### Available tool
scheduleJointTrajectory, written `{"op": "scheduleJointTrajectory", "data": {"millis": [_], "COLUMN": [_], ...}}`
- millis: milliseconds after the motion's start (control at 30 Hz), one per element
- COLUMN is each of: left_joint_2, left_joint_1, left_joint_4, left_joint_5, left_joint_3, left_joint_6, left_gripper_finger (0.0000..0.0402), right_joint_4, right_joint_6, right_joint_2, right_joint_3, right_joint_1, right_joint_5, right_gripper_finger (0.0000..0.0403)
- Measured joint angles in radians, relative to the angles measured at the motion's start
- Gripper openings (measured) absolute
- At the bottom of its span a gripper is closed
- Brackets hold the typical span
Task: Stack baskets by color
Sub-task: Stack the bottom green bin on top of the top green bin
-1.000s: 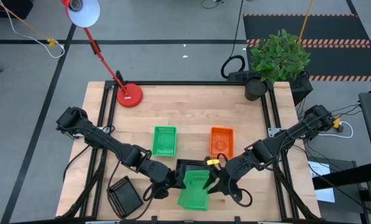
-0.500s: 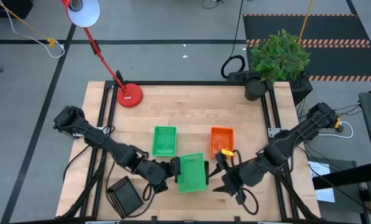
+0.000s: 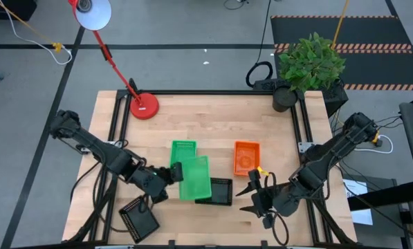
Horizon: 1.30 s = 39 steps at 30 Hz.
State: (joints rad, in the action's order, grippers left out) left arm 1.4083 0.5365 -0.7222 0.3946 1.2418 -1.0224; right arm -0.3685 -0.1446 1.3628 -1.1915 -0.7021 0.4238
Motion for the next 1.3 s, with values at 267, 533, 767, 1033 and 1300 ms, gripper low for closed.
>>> {"op": "scheduleJointTrajectory", "data": {"millis": [267,533,767,1033,1300], "left_joint_2": [-0.045,-0.048,-0.048,-0.048,-0.054], "left_joint_1": [-0.062,-0.097,-0.107,-0.106,-0.151], "left_joint_4": [-0.168,-0.186,-0.187,-0.208,-0.232], "left_joint_5": [0.009,0.008,0.007,0.007,0.007], "left_joint_3": [-0.001,-0.001,-0.001,-0.001,-0.001], "left_joint_6": [0.047,0.023,0.040,0.044,-0.043], "left_gripper_finger": [0.0007,0.0007,0.0019,0.0016,0.0012], "right_joint_4": [0.166,0.179,0.186,0.186,0.186], "right_joint_6": [0.043,0.052,0.060,0.070,0.096], "right_joint_2": [0.000,0.000,0.000,0.000,0.000], "right_joint_3": [0.108,0.163,0.194,0.195,0.195], "right_joint_1": [0.024,0.053,0.058,0.060,0.081], "right_joint_5": [0.026,0.049,0.048,0.048,0.048], "right_gripper_finger": [0.0205,0.0205,0.0205,0.0205,0.0205]}}
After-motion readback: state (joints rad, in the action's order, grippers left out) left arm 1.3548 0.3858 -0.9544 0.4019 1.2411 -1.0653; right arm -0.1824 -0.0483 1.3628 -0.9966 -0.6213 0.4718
